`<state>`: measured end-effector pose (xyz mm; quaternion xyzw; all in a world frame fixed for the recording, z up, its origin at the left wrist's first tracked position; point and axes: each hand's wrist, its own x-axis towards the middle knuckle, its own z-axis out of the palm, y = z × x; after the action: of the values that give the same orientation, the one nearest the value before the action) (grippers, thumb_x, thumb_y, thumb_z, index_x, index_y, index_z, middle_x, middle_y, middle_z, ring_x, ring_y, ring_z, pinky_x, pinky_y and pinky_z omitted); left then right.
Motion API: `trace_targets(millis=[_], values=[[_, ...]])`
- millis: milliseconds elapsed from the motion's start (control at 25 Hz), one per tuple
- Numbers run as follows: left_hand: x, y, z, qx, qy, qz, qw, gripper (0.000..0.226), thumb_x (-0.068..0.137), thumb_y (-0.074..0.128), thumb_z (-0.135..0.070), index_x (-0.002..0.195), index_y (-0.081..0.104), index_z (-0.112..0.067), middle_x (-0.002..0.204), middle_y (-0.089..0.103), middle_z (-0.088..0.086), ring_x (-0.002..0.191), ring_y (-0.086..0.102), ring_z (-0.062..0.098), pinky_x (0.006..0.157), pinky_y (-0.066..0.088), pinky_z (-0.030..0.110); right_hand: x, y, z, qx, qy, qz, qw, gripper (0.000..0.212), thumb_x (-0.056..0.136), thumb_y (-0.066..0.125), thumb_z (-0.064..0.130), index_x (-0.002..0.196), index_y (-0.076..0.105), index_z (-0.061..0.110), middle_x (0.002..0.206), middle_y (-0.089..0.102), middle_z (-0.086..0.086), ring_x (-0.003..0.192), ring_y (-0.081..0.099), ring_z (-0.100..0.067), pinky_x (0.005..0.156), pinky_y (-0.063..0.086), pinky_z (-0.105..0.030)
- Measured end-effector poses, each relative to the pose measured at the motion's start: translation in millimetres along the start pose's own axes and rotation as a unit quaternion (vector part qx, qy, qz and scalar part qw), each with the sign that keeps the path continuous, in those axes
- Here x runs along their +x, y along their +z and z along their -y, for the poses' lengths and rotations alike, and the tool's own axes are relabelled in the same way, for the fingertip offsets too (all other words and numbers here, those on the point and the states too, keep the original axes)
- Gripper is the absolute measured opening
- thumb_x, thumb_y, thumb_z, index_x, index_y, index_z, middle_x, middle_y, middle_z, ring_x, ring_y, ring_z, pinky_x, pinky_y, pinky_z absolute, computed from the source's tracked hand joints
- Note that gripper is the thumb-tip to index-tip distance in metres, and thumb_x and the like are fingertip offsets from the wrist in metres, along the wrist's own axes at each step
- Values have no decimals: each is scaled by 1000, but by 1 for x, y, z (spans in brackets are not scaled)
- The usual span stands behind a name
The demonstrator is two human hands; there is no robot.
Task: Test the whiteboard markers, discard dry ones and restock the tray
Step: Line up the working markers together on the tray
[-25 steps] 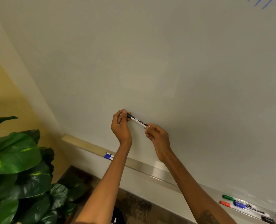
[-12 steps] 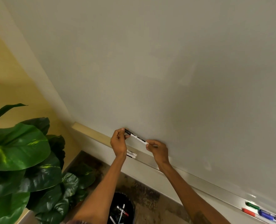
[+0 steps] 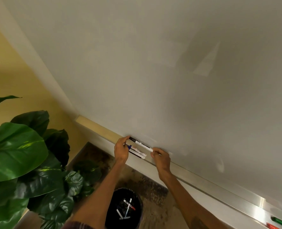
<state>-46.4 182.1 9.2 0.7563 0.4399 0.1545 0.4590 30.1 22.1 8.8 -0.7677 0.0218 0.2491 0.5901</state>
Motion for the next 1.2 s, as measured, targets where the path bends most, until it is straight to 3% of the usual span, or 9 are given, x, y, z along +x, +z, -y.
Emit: trace_targets(millis=[120, 240, 360, 600, 880, 1080, 1200], values=[[12, 0, 10, 34, -5, 17, 999, 47, 94, 44, 14, 132, 59, -11, 138, 56, 8, 130, 51, 24, 112, 38, 31, 15, 14, -17, -30, 11, 28, 999, 16, 90, 59, 11, 95, 74, 8, 82, 65, -6, 77, 55, -16, 75, 48, -28], [24, 3, 18, 58, -35, 35, 997, 48, 95, 45, 13, 138, 52, -7, 141, 51, 10, 131, 48, 24, 110, 35, 25, 27, 27, -29, -53, 20, 61, 997, 26, 96, 53, 22, 115, 69, 17, 108, 68, -3, 100, 62, -23, 100, 51, -40], [36, 7, 30, 86, -58, 48, 993, 50, 96, 45, 12, 142, 48, -9, 143, 49, 12, 132, 47, 25, 110, 39, 31, 34, 33, -28, -48, 31, 92, 994, 30, 96, 50, 15, 123, 64, 16, 119, 66, -7, 107, 62, -24, 100, 51, -42], [46, 14, 44, 99, -78, 84, 988, 45, 99, 43, 5, 143, 45, -6, 142, 49, 14, 129, 49, 27, 110, 39, 33, 39, 33, -31, -65, 44, 126, 989, 37, 98, 47, 6, 134, 54, 10, 128, 56, -4, 120, 55, -23, 103, 47, -33], [48, 20, 48, 110, -72, 86, 988, 45, 98, 45, 6, 142, 48, -4, 139, 52, 15, 125, 52, 28, 110, 39, 33, 43, 32, -42, -55, 45, 116, 991, 40, 94, 52, 0, 134, 53, 6, 134, 57, -11, 123, 55, -26, 105, 47, -37], [47, 21, 48, 117, -74, 83, 987, 45, 98, 47, 5, 142, 48, -5, 140, 52, 15, 124, 53, 27, 110, 39, 33, 41, 27, -45, -60, 45, 112, 991, 39, 94, 54, 1, 133, 55, 7, 133, 57, -8, 123, 54, -24, 104, 45, -31], [43, 21, 42, 124, -79, 74, 986, 45, 98, 48, 5, 142, 47, -4, 140, 51, 16, 125, 52, 28, 110, 39, 33, 39, 20, -47, -56, 54, 107, 991, 40, 94, 53, -1, 133, 55, 7, 133, 58, -6, 124, 54, -24, 108, 45, -37]])
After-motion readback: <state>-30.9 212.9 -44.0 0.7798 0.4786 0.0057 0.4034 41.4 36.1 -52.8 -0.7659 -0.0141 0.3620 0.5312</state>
